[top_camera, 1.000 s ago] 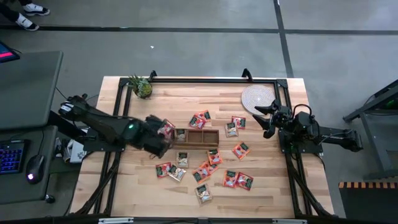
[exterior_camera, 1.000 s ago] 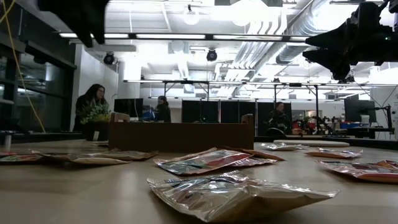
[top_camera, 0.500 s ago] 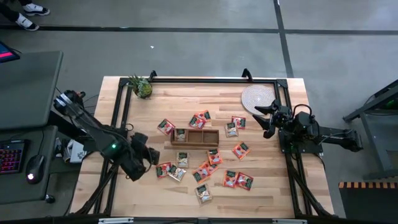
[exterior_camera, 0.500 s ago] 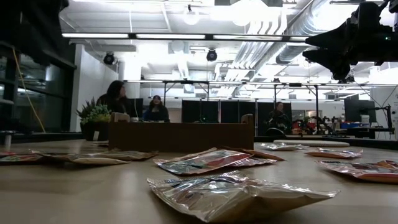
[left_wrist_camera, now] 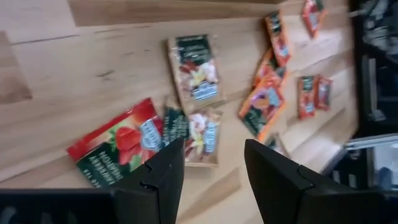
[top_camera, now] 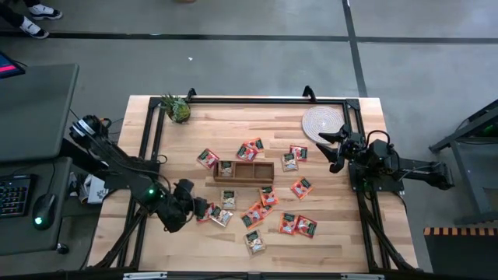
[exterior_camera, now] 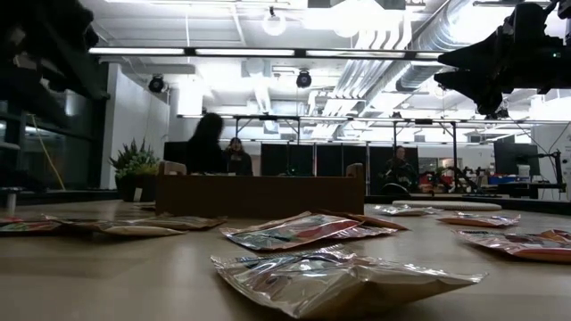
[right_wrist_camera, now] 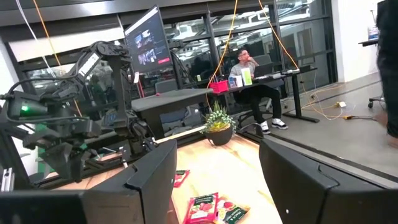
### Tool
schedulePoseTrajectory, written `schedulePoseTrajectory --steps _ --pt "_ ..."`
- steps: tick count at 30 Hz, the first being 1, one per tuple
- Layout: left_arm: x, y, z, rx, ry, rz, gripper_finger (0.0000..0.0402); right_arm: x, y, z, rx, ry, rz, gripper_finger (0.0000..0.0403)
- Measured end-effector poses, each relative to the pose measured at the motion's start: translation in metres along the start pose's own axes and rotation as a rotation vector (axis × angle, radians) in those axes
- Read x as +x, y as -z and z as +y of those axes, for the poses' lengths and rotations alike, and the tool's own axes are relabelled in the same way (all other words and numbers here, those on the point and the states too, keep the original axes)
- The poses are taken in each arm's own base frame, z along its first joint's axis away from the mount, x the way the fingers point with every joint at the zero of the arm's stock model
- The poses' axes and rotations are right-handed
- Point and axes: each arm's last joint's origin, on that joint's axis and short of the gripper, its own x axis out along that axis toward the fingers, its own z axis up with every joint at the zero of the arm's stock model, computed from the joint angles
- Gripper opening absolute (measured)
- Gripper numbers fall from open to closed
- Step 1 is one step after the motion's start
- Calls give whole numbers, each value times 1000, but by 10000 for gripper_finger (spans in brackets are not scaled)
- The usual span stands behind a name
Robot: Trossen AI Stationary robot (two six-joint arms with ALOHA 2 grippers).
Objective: Pick & Place Tea
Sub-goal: Put the brown tea bag into the left section of the brown wooden organizer
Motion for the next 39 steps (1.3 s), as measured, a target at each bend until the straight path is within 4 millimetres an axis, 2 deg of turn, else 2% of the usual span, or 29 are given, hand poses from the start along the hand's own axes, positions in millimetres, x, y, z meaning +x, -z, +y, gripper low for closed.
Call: schedulePoseTrajectory --steps 5,18,24,30,34,39 --pt "10 -3 -1 -7 -44 22 166 0 0 0 0 0 0 224" --pt "40 -35 -6 -70 -144 -23 166 0 0 0 0 0 0 224" --pt "61 -38 -9 -27 -150 48 166 0 0 0 0 0 0 224" --pt "65 -38 -14 30 -104 73 168 0 0 0 0 0 0 225" --pt "65 -39 -14 55 -100 59 194 0 0 0 0 0 0 225" --pt "65 -38 -15 52 -96 78 257 0 0 0 0 0 0 225"
